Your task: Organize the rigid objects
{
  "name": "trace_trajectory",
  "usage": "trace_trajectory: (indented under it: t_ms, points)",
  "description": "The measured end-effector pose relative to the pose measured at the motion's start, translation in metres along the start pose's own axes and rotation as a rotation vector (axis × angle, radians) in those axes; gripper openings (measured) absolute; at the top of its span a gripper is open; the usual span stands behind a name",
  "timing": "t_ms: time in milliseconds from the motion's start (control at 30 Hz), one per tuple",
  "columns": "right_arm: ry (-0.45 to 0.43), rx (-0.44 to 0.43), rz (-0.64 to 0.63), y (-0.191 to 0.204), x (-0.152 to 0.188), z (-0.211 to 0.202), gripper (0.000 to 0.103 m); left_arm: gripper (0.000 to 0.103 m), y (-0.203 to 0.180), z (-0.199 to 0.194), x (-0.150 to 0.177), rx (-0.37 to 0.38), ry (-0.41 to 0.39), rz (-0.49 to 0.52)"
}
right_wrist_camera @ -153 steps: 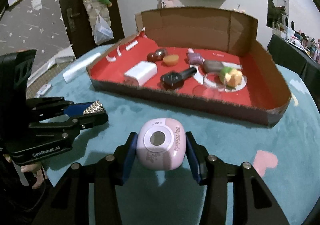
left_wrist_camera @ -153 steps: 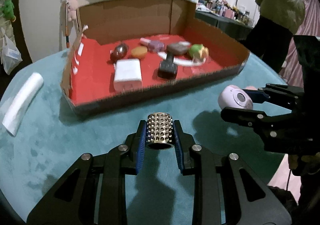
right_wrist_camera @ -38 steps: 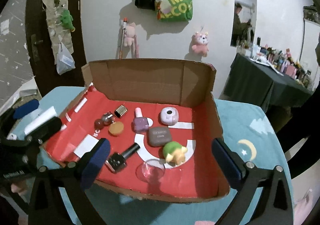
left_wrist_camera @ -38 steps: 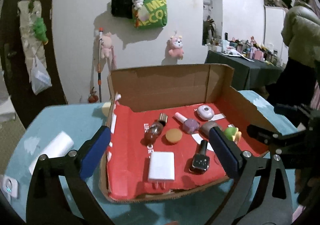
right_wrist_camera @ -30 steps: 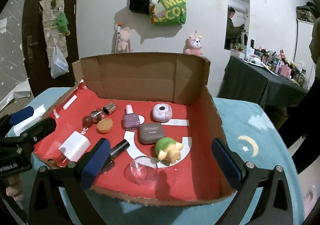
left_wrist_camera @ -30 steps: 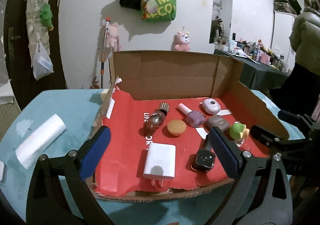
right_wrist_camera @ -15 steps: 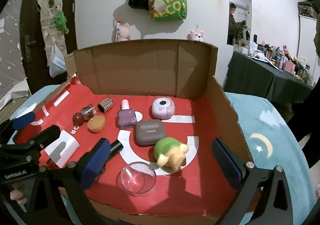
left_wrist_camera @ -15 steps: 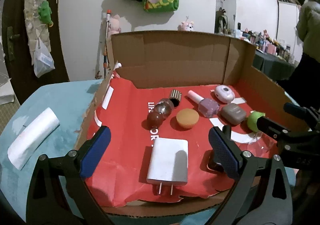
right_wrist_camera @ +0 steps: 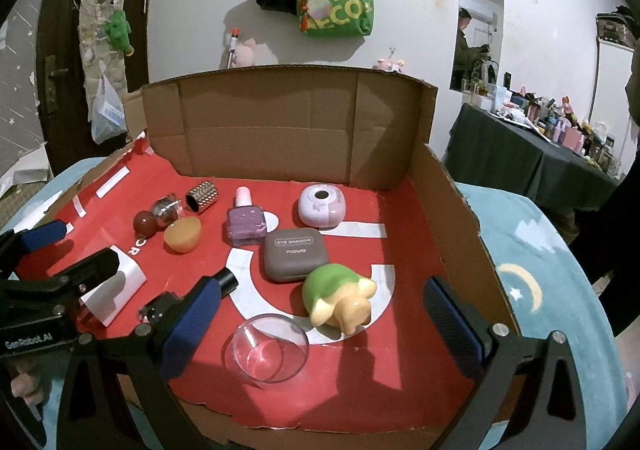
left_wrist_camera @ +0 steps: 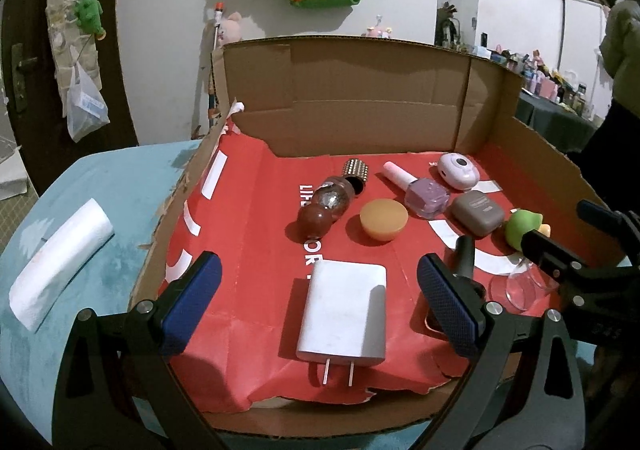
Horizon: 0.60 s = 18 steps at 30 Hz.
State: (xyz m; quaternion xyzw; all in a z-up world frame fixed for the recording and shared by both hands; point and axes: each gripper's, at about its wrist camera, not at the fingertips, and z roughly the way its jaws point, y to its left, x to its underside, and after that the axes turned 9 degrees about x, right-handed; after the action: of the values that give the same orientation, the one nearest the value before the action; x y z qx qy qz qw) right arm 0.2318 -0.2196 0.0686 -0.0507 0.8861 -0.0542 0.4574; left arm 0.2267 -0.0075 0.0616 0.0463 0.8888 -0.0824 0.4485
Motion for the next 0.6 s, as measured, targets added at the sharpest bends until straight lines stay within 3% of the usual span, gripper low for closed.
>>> trace_trajectory:
  t_ms: [600]
  points:
    - [-0.003, 0.001, 0.005, -0.0026, 0.0002, -0.0004, 0.103, 0.1, -0.0007, 0.0014, -0.0006, -0.008, 0.005, 0.006]
